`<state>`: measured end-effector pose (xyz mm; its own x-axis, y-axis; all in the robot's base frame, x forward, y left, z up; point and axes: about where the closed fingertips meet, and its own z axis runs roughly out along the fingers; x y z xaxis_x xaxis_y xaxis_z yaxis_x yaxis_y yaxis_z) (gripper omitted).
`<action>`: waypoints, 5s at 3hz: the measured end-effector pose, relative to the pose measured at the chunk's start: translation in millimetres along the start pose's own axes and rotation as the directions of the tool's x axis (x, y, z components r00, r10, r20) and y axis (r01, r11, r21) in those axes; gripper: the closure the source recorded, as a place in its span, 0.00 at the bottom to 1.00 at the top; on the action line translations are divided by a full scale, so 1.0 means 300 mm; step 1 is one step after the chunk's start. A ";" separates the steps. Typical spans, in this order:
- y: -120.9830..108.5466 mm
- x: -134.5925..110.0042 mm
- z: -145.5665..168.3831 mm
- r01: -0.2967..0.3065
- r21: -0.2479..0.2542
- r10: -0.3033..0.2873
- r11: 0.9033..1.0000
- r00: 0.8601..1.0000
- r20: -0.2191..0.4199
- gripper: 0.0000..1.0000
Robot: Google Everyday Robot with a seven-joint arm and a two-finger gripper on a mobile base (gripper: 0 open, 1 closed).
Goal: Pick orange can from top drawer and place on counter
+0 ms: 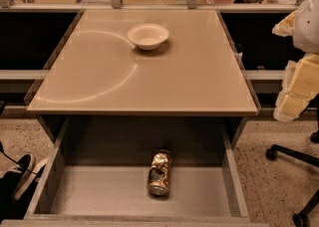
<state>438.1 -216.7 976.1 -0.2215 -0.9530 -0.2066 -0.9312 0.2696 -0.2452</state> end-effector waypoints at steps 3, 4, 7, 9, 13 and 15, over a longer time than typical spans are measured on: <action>0.232 -0.076 0.032 -0.166 0.087 0.150 0.982 0.975 0.164 0.00; 0.288 -0.130 0.193 -0.282 0.020 0.265 0.959 0.920 0.289 0.00; 0.186 -0.226 0.296 -0.404 0.066 0.326 0.912 0.814 0.481 0.00; 0.307 -0.371 0.468 -0.429 -0.053 0.402 0.902 0.785 0.471 0.00; 0.367 -0.440 0.652 -0.419 -0.132 0.428 0.898 0.768 0.476 0.00; 0.432 -0.437 0.868 -0.451 -0.133 0.464 0.882 0.789 0.403 0.00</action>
Offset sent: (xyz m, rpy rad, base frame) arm -0.0254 0.0506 -0.0011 0.1777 -0.3687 -0.1268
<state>421.7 -20.7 724.9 -0.4904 -0.5712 -0.6582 -0.7602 0.6497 0.0026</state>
